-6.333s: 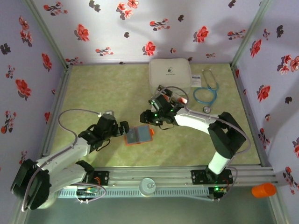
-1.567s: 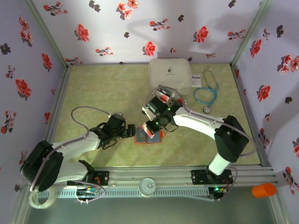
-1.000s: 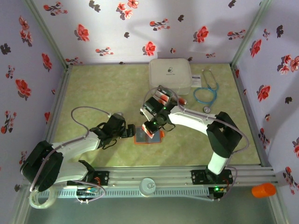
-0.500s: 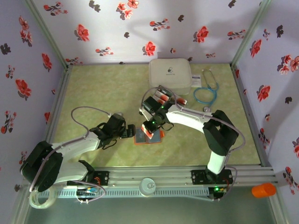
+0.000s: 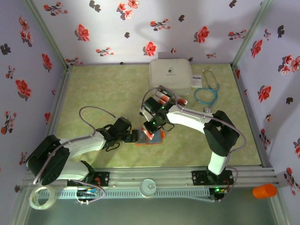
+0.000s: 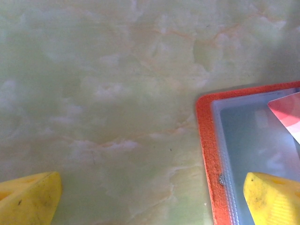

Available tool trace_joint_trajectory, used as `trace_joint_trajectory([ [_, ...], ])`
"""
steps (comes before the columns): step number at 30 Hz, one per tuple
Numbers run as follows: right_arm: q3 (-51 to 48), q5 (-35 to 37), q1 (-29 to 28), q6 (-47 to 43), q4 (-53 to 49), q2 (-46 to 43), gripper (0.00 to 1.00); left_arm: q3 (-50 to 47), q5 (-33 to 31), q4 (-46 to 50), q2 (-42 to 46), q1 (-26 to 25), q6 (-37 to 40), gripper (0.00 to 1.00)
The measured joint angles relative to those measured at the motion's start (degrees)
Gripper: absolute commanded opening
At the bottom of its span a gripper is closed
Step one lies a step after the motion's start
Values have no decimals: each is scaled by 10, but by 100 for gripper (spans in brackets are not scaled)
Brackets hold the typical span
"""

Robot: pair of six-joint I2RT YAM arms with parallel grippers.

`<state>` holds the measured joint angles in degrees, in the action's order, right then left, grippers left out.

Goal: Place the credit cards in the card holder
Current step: Press the card holder at the center of the table.

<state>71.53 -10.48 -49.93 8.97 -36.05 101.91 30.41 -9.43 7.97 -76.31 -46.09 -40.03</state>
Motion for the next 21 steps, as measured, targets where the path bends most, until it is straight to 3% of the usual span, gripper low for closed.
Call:
trace_joint_trajectory([
  [21, 0, -1, 0, 0, 0, 0, 0, 49, -34, 42, -53, -41, 22, 100],
])
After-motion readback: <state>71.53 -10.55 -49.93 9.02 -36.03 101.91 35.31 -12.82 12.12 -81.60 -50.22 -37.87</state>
